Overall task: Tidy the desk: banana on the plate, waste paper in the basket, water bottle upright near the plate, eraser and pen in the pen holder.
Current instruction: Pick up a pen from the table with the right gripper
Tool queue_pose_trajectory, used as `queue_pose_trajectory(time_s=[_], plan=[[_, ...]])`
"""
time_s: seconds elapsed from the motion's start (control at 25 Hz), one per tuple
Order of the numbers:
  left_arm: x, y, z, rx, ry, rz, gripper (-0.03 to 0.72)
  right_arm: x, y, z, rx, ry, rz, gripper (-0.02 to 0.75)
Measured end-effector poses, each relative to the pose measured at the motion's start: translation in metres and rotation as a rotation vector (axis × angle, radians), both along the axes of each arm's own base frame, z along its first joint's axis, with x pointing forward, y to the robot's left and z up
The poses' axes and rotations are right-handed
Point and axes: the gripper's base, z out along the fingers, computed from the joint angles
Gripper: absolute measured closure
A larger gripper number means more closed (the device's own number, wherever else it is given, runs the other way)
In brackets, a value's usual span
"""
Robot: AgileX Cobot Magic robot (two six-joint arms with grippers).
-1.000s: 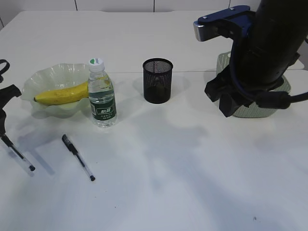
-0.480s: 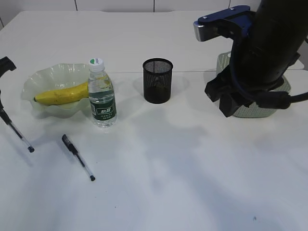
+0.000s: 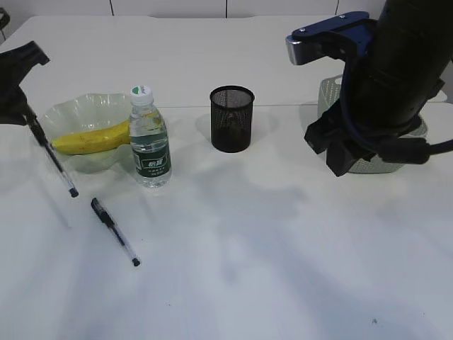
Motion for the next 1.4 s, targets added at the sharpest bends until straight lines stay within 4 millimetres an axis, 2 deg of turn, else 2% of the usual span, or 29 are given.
queue_pose_trajectory(time_s=[0.2,0.44,0.76,0.96,1.4], plan=[[-0.004,-0.025,0.004,0.03,-0.046,-0.121,0.672,-0.004,-0.002,-0.009,-0.019,0.029,0.016,0.4],[-0.01,-0.05,0.008,0.097,-0.11,-0.253,0.673,-0.031,-0.017,-0.019,-0.045,0.074,0.021,0.4],[-0.013,-0.075,0.015,0.124,-0.234,-0.388,0.706,-0.069,-0.038,0.009,0.011,-0.018,-0.005,0.4],[-0.014,-0.081,0.017,0.144,-0.261,-0.425,0.711,-0.083,-0.045,0.027,0.045,-0.082,-0.012,0.4],[-0.014,-0.081,0.017,0.155,-0.262,-0.429,0.712,-0.084,-0.047,0.028,0.04,-0.088,-0.025,0.4]])
